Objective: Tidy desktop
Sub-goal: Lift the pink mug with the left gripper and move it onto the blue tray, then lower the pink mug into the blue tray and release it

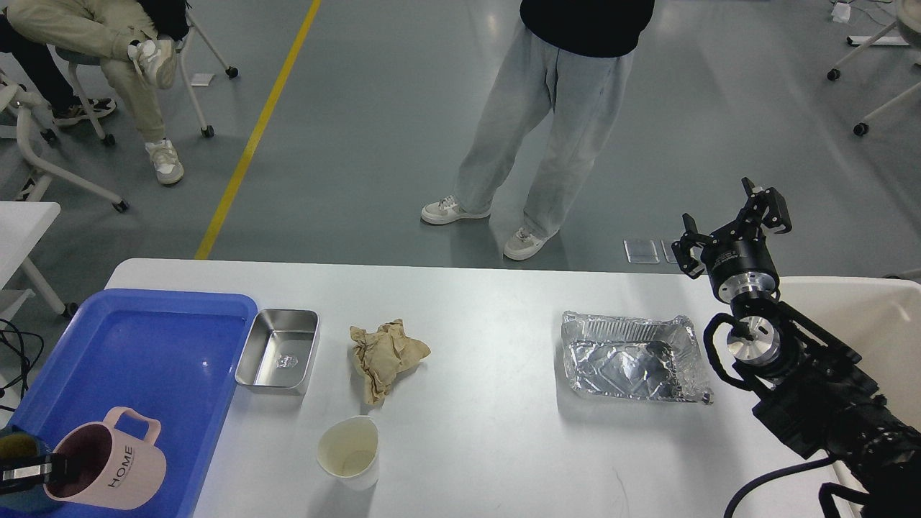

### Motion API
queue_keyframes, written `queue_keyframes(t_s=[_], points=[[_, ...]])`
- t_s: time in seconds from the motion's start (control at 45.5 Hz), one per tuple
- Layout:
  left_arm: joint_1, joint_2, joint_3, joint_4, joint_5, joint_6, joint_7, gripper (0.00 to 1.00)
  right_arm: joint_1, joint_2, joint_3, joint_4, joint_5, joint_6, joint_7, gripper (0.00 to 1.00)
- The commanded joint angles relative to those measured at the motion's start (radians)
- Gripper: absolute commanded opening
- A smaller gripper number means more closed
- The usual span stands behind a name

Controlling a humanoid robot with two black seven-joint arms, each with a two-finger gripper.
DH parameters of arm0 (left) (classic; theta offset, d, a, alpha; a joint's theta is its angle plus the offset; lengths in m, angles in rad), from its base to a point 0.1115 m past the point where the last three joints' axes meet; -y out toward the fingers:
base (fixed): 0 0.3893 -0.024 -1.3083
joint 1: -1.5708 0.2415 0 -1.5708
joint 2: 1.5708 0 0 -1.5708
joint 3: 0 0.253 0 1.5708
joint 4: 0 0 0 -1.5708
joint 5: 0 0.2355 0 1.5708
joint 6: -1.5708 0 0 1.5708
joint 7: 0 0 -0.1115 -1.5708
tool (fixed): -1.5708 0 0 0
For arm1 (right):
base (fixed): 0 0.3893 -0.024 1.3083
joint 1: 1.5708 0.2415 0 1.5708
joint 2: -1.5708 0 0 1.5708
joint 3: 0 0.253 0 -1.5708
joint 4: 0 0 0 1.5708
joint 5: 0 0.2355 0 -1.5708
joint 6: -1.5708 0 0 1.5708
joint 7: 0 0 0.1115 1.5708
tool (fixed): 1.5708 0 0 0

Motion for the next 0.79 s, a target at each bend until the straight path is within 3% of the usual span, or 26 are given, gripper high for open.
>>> queue_keyframes(t_s=[0.0, 0.396, 0.769], points=[[0.053, -0.023, -0.003, 0.026, 0.0, 0.025, 0.033, 0.02, -0.005, -0.005, 0.0, -0.001, 0.0, 0.003, -0.001, 1.0], [0.083, -0.066, -0.003, 0.053, -0.003, 0.082, 0.052, 0.02, -0.006, -0.005, 0.0, -0.002, 0.0, 0.005, -0.001, 1.0], [0.083, -0.086, -0.004, 0.07, -0.009, 0.086, 0.052, 0.07, -0.006, -0.008, 0.0, -0.002, 0.0, 0.006, -0.001, 1.0]])
